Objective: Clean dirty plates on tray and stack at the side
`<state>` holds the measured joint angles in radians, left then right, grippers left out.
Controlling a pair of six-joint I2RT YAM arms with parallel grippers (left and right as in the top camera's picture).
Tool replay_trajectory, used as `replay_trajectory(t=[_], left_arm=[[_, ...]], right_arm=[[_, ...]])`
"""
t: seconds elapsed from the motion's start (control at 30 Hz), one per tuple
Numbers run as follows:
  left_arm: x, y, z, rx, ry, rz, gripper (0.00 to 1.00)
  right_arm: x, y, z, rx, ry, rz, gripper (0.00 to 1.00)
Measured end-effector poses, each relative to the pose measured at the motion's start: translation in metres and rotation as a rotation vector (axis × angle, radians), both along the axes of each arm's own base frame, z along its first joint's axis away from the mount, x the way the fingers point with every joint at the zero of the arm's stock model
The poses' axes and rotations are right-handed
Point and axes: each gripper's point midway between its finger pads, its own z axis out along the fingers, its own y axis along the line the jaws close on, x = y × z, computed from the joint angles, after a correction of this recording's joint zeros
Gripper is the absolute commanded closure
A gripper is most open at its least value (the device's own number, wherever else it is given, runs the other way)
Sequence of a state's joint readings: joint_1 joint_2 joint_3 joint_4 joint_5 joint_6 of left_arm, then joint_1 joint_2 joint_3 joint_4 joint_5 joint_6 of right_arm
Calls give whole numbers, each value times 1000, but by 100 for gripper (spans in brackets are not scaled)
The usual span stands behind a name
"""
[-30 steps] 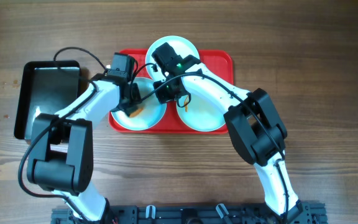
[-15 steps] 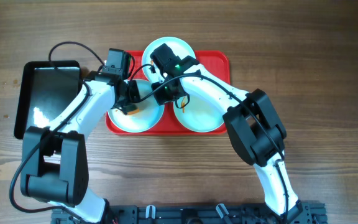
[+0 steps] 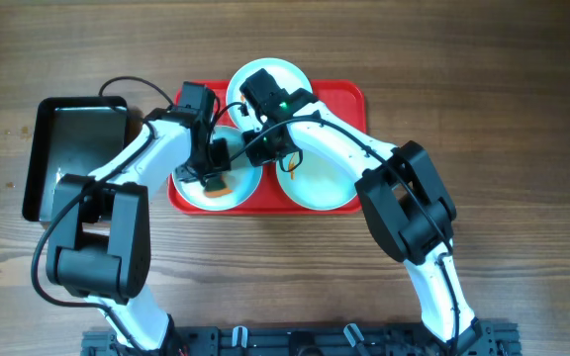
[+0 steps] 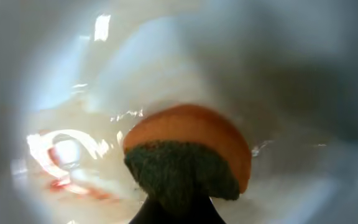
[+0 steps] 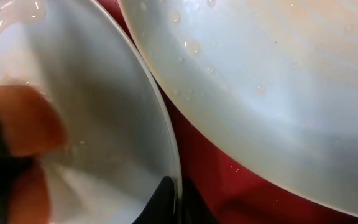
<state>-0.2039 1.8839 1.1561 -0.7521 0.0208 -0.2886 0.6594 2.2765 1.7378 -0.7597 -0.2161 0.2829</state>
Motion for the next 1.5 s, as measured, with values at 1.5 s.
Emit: replay_trajectory(t=[1.5], left_arm=[[23, 82, 15, 549, -182, 32, 96]], right_arm=[[-4, 10, 2, 35, 4, 19, 93]])
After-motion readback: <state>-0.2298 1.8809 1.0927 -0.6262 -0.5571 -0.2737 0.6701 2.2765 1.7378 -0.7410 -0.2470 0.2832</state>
